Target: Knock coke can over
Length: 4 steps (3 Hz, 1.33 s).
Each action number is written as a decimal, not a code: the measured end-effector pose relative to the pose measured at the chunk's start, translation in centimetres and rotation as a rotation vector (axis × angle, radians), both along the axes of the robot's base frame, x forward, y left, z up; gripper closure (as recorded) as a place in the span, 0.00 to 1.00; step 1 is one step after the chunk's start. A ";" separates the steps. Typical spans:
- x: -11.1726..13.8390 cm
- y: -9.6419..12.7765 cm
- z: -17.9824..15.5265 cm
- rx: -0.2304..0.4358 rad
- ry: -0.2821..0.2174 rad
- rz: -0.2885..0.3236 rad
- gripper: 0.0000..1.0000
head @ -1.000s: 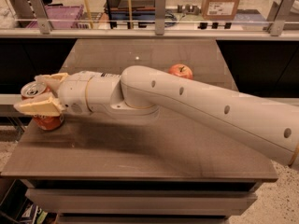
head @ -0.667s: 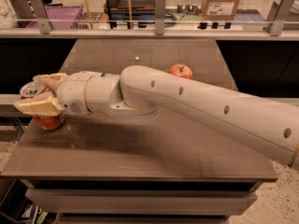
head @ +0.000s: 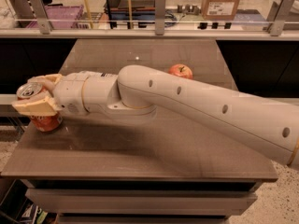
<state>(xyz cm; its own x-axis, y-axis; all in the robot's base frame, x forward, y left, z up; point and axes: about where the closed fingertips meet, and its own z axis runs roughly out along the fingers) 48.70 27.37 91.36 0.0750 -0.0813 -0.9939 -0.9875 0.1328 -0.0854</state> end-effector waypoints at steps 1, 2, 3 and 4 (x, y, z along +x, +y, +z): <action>0.5 -1.0 0.6 -0.029 -0.003 -0.026 1.00; 1.2 -2.6 1.5 -0.080 -0.002 -0.061 1.00; 1.1 -4.2 2.0 -0.144 0.007 -0.098 1.00; 0.5 -5.3 1.4 -0.206 0.034 -0.129 1.00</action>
Offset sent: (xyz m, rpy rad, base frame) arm 0.0238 -0.0512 0.0236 -0.1444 0.0054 -0.1149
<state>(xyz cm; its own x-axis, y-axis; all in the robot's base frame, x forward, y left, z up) 49.19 22.06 92.74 0.0173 -0.2893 -0.9571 -0.9661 0.2417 -0.0905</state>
